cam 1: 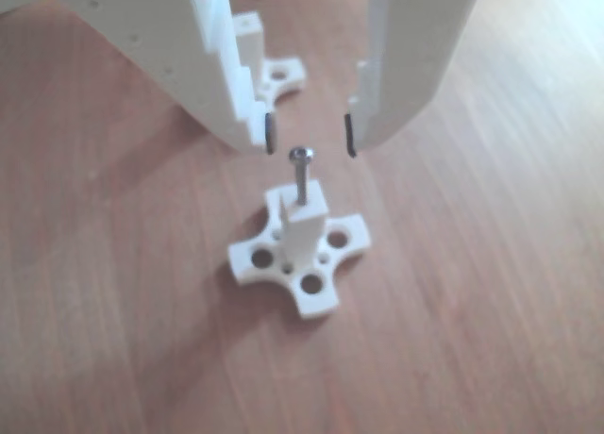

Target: Grab the screw and set it in the hole.

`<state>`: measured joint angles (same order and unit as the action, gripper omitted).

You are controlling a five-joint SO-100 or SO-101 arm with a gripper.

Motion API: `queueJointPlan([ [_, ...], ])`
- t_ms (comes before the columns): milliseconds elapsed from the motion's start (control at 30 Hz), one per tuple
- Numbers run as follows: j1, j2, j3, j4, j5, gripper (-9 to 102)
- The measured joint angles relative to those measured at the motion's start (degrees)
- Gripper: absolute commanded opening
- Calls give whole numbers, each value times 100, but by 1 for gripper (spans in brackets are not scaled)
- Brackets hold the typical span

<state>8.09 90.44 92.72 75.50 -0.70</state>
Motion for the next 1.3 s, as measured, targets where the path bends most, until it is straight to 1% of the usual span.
queueJointPlan([
  [900,0,-229,0,0,-53,9],
  [1000,0,-316,0,-158,-53,9],
  [1300,0,-316,0,-158,-53,9],
])
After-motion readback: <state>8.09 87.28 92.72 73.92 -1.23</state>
